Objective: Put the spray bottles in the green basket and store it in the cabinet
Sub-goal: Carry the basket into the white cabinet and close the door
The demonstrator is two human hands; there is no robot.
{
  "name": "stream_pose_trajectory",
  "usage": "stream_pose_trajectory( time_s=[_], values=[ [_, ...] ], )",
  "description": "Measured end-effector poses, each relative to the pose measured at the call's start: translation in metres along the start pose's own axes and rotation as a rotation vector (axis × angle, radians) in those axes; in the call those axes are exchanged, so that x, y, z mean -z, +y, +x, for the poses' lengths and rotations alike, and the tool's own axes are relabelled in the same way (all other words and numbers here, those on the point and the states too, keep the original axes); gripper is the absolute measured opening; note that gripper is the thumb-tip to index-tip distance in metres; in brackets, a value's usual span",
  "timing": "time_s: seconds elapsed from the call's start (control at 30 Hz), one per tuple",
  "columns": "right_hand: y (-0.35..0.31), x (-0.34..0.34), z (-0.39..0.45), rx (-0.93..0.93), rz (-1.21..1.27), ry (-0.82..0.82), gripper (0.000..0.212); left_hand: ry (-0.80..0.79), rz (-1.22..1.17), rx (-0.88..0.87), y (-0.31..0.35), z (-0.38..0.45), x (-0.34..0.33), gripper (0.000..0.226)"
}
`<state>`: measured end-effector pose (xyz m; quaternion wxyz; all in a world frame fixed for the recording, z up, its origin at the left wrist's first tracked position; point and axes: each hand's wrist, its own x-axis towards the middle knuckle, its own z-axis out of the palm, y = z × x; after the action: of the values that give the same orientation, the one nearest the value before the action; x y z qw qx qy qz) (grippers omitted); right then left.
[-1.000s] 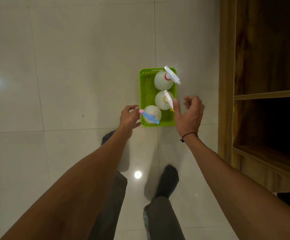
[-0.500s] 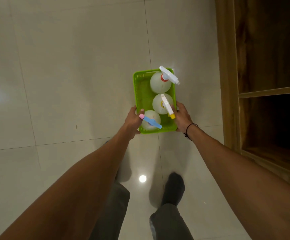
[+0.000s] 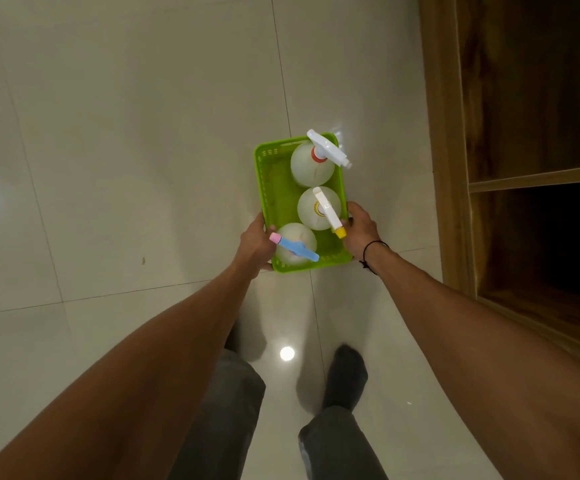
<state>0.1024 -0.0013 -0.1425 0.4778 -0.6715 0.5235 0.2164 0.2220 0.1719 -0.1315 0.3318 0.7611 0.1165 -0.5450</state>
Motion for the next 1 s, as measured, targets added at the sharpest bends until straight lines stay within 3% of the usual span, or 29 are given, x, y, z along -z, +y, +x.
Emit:
stream_pose_trajectory(
  time_s=[0.6,1.0],
  values=[
    [-0.134,0.11,-0.091,0.048,-0.048,0.005,0.045,-0.087,0.044,-0.074,0.143,-0.118,0.062,0.053],
    [-0.191,0.163,-0.015,0.061,-0.036,-0.062,0.034,-0.082,0.018,-0.043,0.232,-0.076,0.063,0.053]
  ],
)
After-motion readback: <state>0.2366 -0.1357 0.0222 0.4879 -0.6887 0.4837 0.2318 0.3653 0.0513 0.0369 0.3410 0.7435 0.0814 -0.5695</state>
